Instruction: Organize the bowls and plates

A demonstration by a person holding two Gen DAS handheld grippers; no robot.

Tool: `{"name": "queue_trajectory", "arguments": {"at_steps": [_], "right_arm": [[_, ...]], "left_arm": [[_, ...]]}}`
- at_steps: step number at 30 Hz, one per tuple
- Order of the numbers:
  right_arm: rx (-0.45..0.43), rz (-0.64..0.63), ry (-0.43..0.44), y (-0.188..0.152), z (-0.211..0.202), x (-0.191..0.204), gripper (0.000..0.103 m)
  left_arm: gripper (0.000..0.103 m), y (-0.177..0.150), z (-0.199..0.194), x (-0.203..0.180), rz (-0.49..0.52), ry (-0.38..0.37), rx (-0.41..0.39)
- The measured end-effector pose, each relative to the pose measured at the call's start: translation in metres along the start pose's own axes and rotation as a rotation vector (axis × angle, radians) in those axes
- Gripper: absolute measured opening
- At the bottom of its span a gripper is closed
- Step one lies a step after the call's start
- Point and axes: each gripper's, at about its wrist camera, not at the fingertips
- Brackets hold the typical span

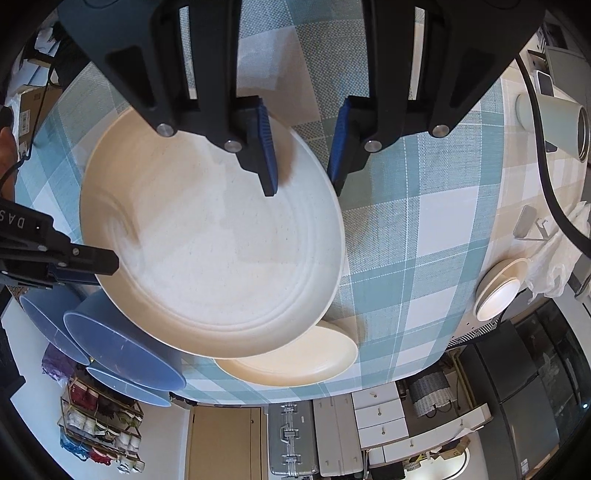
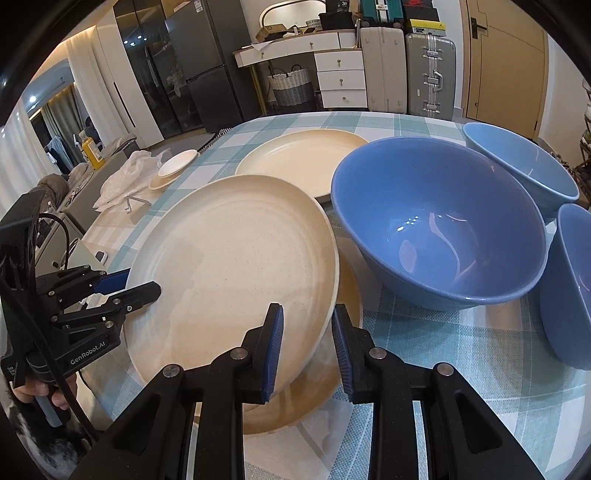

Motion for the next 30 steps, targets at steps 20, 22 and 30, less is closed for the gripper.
{"name": "queue_trajectory", "arguments": {"at_steps": [20,22,30], "right_arm": [[0.046,-0.004,-0.059,-0.011,0.005,0.007,0.029],[0.055,-0.01,-0.072,-0.012,0.006,0.009,0.029],[0.065,-0.013,-0.088,-0.016,0.009,0.009,0.029]], "left_arm": [[0.027,-0.009,0.014,-0.015,0.062,0.036,0.033],[0.027,-0.009,0.015,-0.016,0.068,0.039,0.037],[0.028,-0.012,0.017,-0.018,0.085,0.049,0.038]]}}
Point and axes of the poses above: each gripper's, at about its wrist camera, not at the fingertips, and z roughly the way its jaws point, x to its left, y to its top, and after that the axes turned 14 degrees about -z, right-handed
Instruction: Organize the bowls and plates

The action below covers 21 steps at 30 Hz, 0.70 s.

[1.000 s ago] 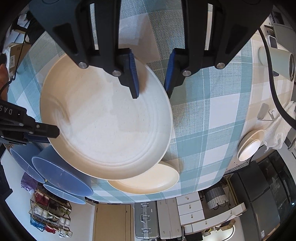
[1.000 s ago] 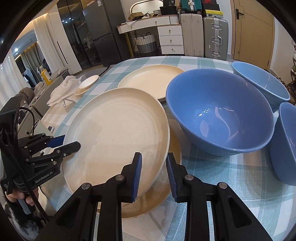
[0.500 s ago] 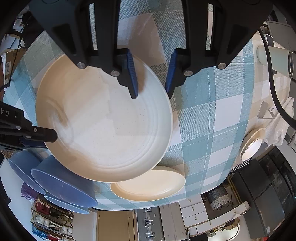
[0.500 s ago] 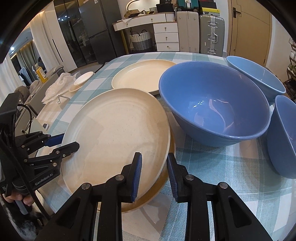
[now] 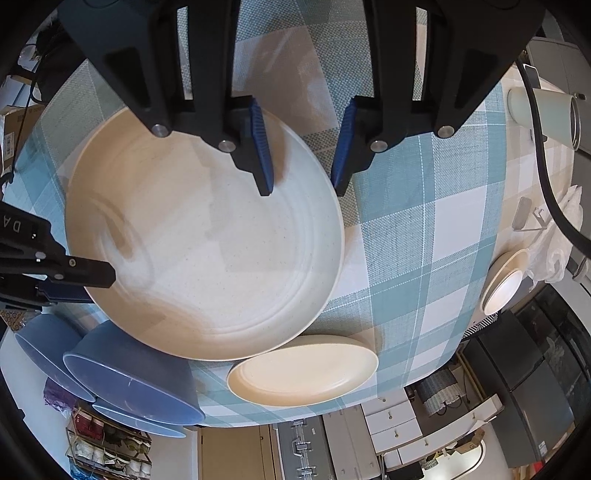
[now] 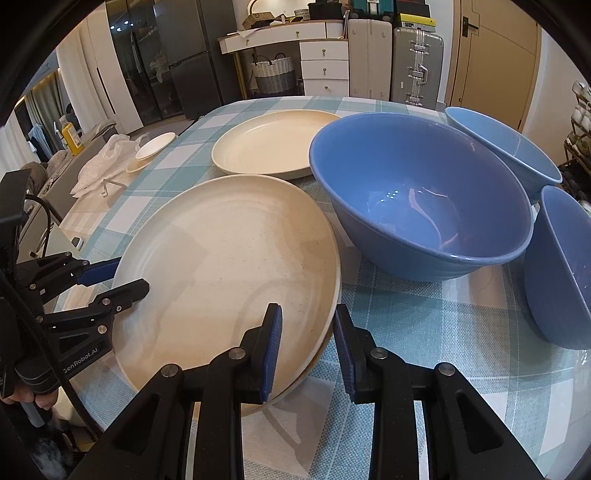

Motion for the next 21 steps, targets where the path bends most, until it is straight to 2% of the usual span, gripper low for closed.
{"name": "queue_trajectory", "arguments": {"at_steps": [8,10,14,17,19,21], "right_arm": [[0.005,-0.007,-0.008,0.0,0.001,0.0,0.03],[0.006,-0.007,-0.006,-0.001,0.002,0.0,0.031],[0.001,0.003,0.009,-0.001,0.0,-0.002,0.034],[-0.006,0.008,0.023,-0.002,-0.002,-0.003,0.041],[-0.016,0.007,0.033,-0.001,-0.005,-0.003,0.046],[-0.025,0.005,0.036,0.0,-0.008,-0.003,0.051]], "left_arm": [[0.03,-0.001,0.001,-0.002,0.014,0.006,0.0],[0.036,-0.001,0.001,-0.002,0.01,-0.007,0.003],[0.043,0.0,0.0,0.0,-0.005,-0.043,0.008],[0.054,0.002,-0.004,0.004,-0.026,-0.088,0.006],[0.066,0.003,-0.008,0.006,-0.043,-0.107,-0.003],[0.072,0.005,-0.013,0.01,-0.063,-0.119,-0.014]]}}
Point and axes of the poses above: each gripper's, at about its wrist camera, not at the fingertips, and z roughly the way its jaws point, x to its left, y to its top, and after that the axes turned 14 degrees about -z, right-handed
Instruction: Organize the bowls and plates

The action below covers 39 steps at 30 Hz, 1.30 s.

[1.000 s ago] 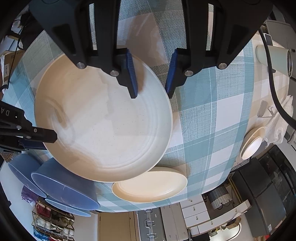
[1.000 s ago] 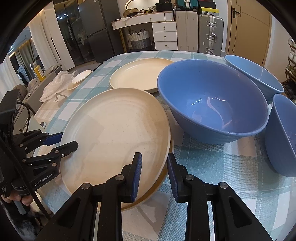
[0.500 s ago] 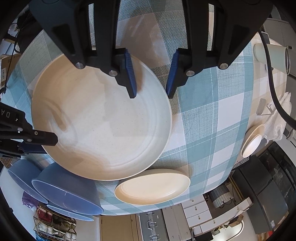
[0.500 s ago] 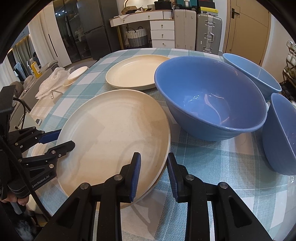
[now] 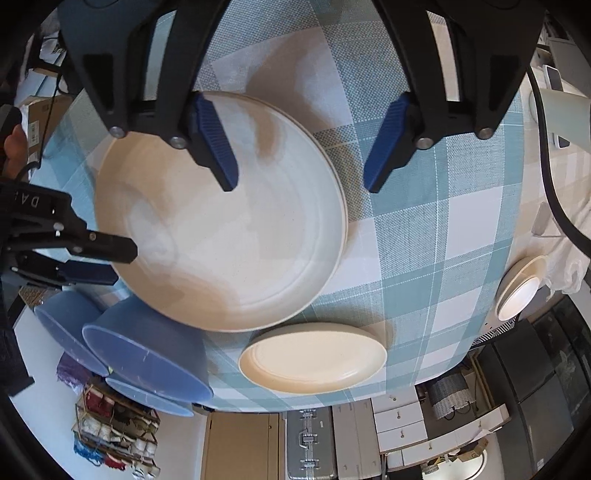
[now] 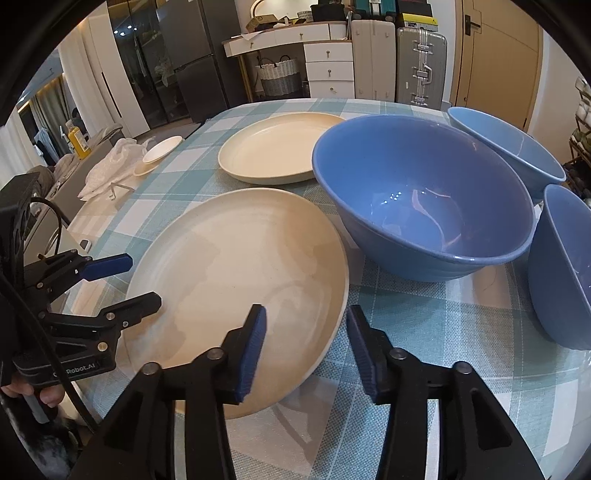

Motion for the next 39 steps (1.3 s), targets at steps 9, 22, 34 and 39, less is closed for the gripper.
{"name": "queue_trajectory", "arguments": {"at_steps": [9,22,34,39], "right_arm": [[-0.077,0.015,0.053,0.007,-0.031,-0.002,0.092],[-0.176,-0.011,0.046,0.03,-0.079,-0.011,0.101],[-0.25,-0.024,0.067,0.082,-0.118,-0.029,0.102],[-0.247,-0.023,0.102,0.108,-0.116,-0.032,0.102]], "left_arm": [[0.081,0.013,-0.024,0.023,-0.114,-0.07,-0.054],[0.101,0.03,-0.06,0.047,-0.229,-0.064,-0.153],[0.101,0.071,-0.087,0.053,-0.255,-0.045,-0.208],[0.101,0.093,-0.093,0.051,-0.26,-0.023,-0.226]]}}
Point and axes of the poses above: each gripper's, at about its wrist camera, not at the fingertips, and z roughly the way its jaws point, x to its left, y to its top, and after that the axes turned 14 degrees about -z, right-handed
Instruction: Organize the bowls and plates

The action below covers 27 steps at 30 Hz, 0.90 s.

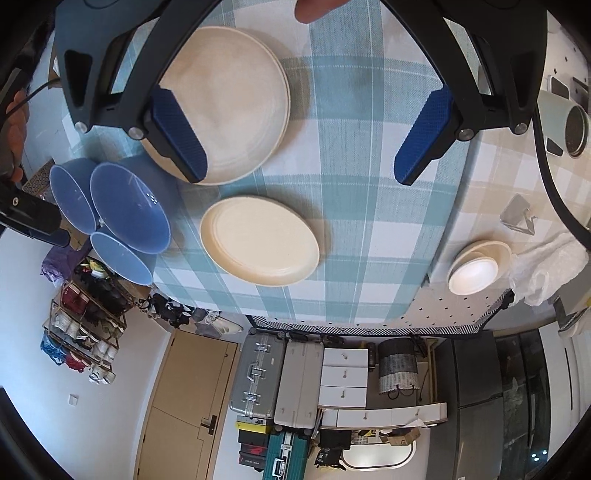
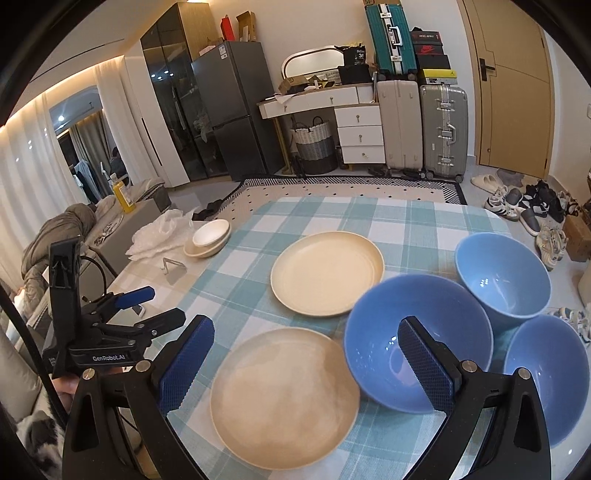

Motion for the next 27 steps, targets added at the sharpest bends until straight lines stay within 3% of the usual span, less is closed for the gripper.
{"name": "queue_trajectory", "arguments": {"at_steps": [9,19,27], "right_arm": [[0.012,-0.007,0.011,0.032,0.019,-0.015,0.102],[-0.05,0.045,-0.04,0.077,0.012,-0.069,0.102],[0.006,0.048,-0.057,0.094,0.039,-0.104,0.102]], "left_arm": [[0.101,0.037,0.012,-0.01,-0.026,0.011,-0.002],[0.101,0.077,0.028,-0.009,-0.079,0.018,0.004],[0.101,0.105,0.057,-0.012,-0.103,0.03,0.025]]}}
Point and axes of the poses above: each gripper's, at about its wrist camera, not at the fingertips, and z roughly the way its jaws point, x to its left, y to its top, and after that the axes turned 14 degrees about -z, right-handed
